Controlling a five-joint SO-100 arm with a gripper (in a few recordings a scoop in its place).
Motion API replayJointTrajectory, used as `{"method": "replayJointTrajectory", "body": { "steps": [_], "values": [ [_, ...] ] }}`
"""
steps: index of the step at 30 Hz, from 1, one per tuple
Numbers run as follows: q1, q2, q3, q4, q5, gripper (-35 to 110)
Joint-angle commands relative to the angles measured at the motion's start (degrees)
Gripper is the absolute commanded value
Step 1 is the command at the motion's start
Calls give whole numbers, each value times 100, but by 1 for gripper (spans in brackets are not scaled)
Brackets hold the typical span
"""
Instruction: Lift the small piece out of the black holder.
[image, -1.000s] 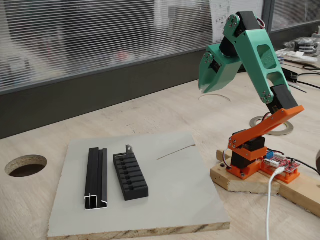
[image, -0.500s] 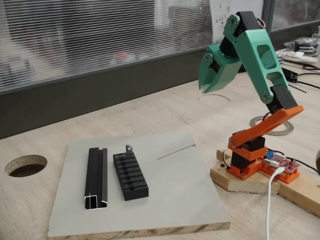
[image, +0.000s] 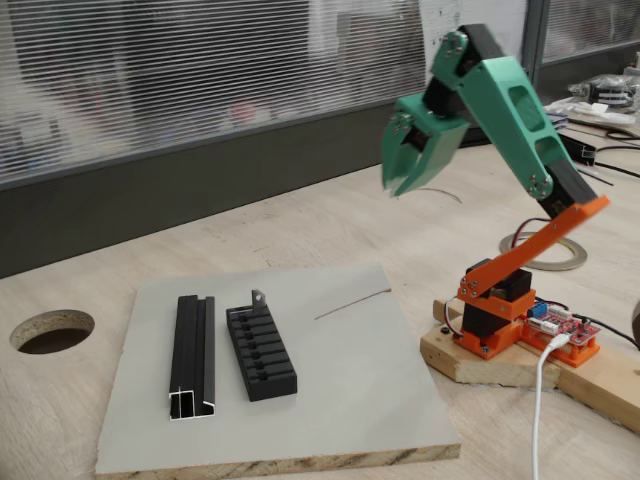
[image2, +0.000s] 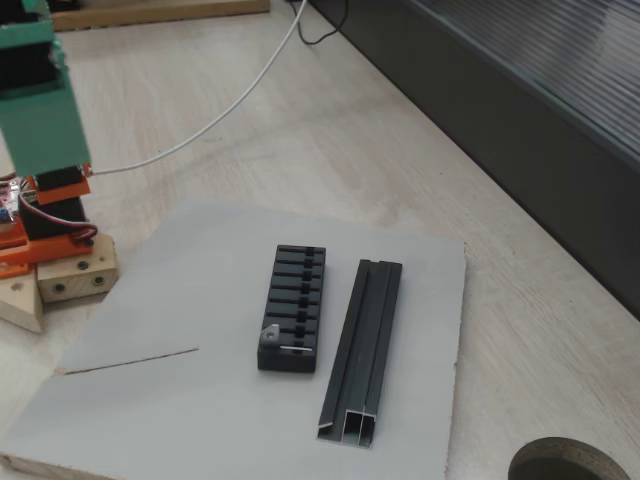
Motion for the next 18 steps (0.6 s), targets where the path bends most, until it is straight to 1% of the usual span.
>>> {"method": "replayJointTrajectory", "body": {
  "steps": [1, 3, 9, 11, 14, 18],
  "values": [
    [-896, -510, -97, -229, 211, 7],
    [-1310, -747, -105, -756, 659, 7],
    [-2153, -1477, -53, -2382, 2751, 7],
    [-2232, -1819, -53, -2575, 3384, 7],
    [-2276, -2259, -53, -2593, 4157, 7],
    [-2215, -2355, -53, -2646, 4641, 7]
  ]
}}
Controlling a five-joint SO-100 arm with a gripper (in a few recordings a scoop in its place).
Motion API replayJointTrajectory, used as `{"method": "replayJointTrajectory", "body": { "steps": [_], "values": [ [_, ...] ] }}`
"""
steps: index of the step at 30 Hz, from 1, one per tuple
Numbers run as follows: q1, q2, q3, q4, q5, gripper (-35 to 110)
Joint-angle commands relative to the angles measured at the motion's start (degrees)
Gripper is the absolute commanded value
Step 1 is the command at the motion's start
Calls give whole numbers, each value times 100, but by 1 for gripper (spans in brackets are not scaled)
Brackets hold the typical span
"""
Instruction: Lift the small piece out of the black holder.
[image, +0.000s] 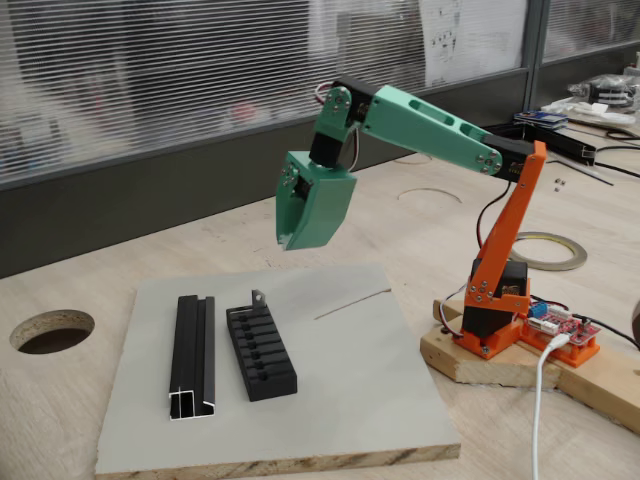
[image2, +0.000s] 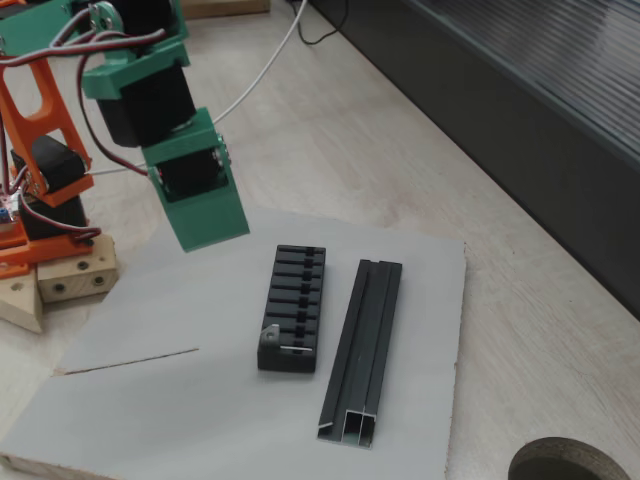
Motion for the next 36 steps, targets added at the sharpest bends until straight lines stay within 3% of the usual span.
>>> {"method": "replayJointTrajectory", "body": {
  "steps": [1, 23, 36],
  "values": [
    [114, -9, -53, -79, 422, 7],
    [132, -536, -44, -97, 422, 8],
    [70, -554, -44, -88, 422, 40]
  ]
}}
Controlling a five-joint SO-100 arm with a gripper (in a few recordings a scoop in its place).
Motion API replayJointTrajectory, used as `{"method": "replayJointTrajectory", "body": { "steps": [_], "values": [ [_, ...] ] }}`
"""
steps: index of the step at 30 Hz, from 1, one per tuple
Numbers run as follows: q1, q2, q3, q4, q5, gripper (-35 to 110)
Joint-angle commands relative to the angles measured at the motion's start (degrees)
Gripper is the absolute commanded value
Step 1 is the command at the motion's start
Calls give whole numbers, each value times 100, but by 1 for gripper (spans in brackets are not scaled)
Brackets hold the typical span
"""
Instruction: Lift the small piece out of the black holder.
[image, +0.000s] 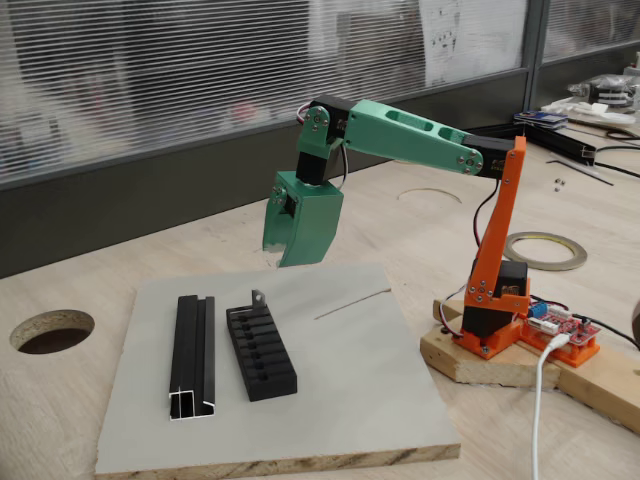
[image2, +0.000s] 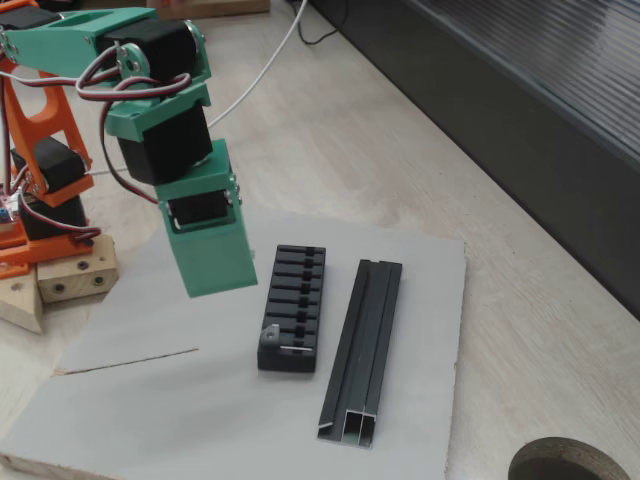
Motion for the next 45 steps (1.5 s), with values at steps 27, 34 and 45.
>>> {"method": "replayJointTrajectory", "body": {
  "steps": [27, 34, 45],
  "values": [
    [53, -1107, -149, -615, 932, 41],
    [70, -1116, -53, -1213, 932, 41],
    [26, -1529, -53, -1213, 932, 41]
  ]
}}
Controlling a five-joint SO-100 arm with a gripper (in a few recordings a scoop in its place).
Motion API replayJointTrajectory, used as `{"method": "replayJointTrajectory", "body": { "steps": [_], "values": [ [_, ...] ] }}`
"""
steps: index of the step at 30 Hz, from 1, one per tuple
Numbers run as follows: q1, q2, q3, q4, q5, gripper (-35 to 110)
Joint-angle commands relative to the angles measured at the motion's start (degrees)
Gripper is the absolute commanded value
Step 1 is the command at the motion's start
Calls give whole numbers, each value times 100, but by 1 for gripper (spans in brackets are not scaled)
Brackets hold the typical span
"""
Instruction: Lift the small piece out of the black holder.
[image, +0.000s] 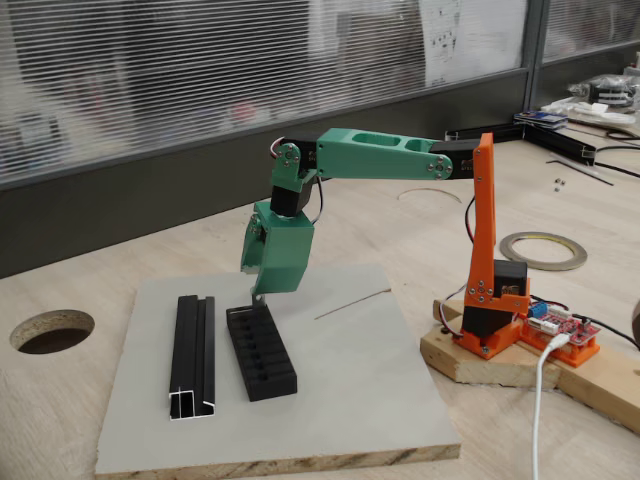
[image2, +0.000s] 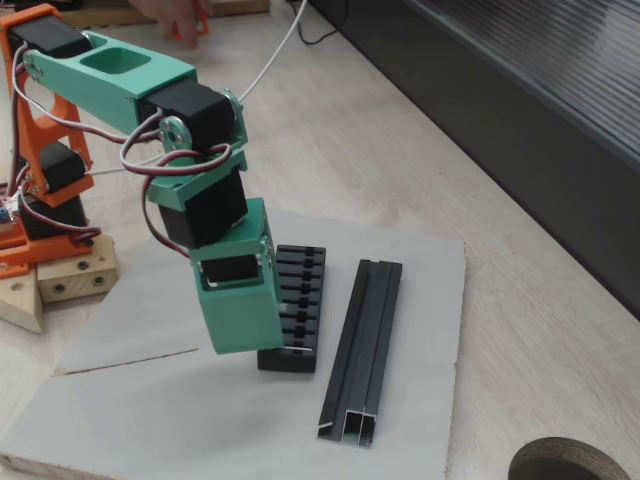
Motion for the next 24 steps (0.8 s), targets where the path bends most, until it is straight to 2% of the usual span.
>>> {"method": "replayJointTrajectory", "body": {
  "steps": [1, 16, 24],
  "values": [
    [26, -334, -70, -44, 141, 41],
    [79, -378, -123, -44, 141, 41],
    [79, 185, -114, -44, 132, 41]
  ]
}}
